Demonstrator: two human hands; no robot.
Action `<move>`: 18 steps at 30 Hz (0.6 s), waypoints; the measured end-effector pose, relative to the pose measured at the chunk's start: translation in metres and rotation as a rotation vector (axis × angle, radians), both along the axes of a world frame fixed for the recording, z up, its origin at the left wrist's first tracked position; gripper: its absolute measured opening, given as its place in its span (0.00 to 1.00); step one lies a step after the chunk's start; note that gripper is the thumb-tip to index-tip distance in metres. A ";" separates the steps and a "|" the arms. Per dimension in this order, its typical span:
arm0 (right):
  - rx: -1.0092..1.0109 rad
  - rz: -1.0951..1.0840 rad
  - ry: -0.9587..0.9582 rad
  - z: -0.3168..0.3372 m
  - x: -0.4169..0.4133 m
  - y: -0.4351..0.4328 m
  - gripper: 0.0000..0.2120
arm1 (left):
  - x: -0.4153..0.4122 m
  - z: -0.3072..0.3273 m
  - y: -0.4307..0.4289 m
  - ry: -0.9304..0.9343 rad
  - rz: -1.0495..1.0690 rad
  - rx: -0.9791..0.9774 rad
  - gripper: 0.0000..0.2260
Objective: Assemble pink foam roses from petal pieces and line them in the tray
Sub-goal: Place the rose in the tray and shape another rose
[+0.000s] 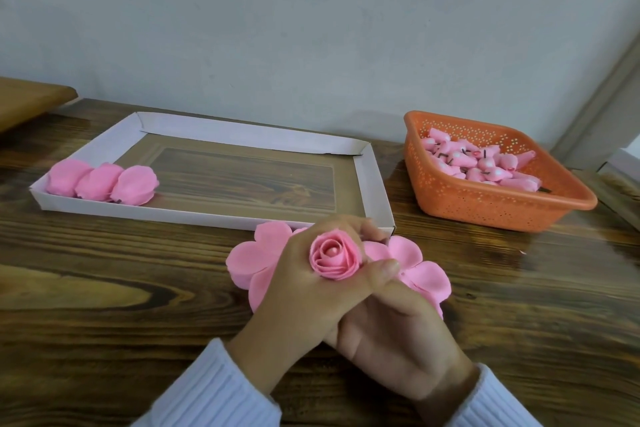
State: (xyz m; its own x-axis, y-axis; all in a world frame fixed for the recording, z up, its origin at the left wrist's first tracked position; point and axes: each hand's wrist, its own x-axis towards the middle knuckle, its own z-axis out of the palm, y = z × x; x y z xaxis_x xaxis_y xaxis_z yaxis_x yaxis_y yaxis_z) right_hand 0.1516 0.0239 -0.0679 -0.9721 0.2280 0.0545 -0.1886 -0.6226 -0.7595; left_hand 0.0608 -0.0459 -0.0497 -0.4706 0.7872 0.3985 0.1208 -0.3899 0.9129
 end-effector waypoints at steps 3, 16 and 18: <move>-0.003 -0.059 -0.021 -0.003 0.000 -0.001 0.20 | -0.001 -0.001 0.001 0.013 -0.034 0.020 0.07; 0.047 -0.118 -0.036 -0.012 0.001 0.001 0.22 | 0.002 -0.004 0.003 -0.095 -0.048 0.030 0.07; 0.057 -0.162 -0.068 -0.012 0.000 0.000 0.14 | 0.004 -0.006 0.004 -0.106 -0.047 -0.035 0.06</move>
